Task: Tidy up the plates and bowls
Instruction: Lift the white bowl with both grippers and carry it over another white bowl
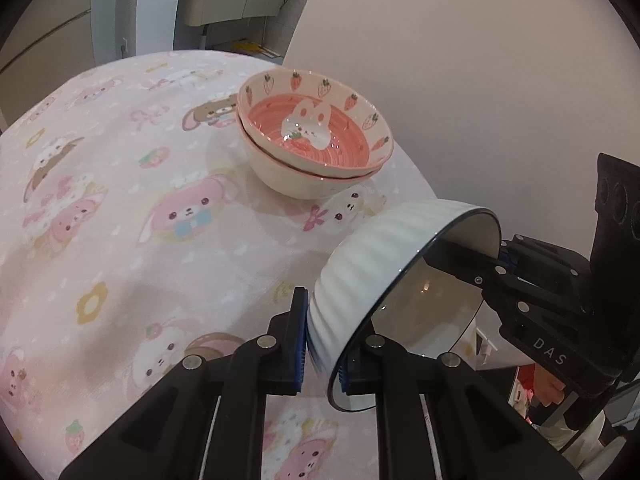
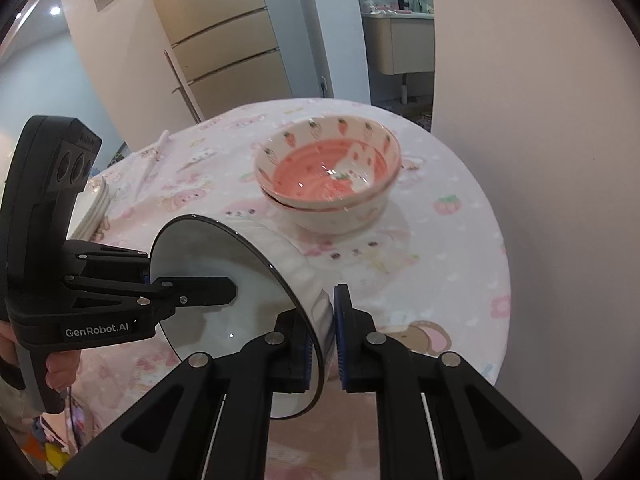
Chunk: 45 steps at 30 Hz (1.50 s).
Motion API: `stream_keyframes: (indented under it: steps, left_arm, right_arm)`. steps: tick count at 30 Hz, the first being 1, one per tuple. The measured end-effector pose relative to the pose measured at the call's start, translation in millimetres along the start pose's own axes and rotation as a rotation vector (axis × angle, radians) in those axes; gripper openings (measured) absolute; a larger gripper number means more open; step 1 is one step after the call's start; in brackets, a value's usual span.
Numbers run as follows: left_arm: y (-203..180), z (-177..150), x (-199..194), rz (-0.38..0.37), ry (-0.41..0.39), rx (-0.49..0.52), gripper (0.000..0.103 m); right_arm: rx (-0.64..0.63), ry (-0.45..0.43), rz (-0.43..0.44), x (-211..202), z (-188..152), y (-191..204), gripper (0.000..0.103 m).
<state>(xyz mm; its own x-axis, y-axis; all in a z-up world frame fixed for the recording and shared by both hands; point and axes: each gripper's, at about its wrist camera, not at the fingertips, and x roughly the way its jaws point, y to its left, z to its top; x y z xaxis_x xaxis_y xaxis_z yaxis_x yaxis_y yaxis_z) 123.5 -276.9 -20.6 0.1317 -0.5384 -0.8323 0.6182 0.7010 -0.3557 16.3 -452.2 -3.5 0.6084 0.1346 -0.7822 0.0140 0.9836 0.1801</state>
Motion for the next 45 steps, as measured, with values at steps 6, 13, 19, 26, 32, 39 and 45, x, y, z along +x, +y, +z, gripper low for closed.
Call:
stream_keyframes:
  steps: [6,13,19,26,32,39,45]
  left_arm:
    - [-11,12,-26,-0.004,-0.054,0.004,0.013]
    - [-19,31,-50,-0.022,-0.116,0.027,0.013]
    - [-23,44,-66,-0.019,-0.160,0.044,0.013]
    - [-26,61,-71,-0.011,-0.194,0.045,0.013]
    - [-28,85,-63,0.001,-0.215,0.052,0.013]
    - [-21,111,-41,-0.011,-0.214,0.039,0.013]
    - [-11,124,-15,-0.019,-0.166,0.021,0.013]
  right_arm:
    - [-0.013,-0.052,0.001,-21,15,9,0.010]
    - [-0.030,-0.123,-0.011,-44,38,13,0.010]
    - [-0.052,-0.177,-0.015,-56,52,18,0.010]
    - [-0.039,-0.217,-0.011,-56,69,13,0.011]
    - [-0.011,-0.233,-0.020,-52,89,-1,0.012]
    - [0.001,-0.229,-0.049,-36,100,-16,0.012]
    - [0.037,-0.179,-0.044,-13,105,-31,0.012]
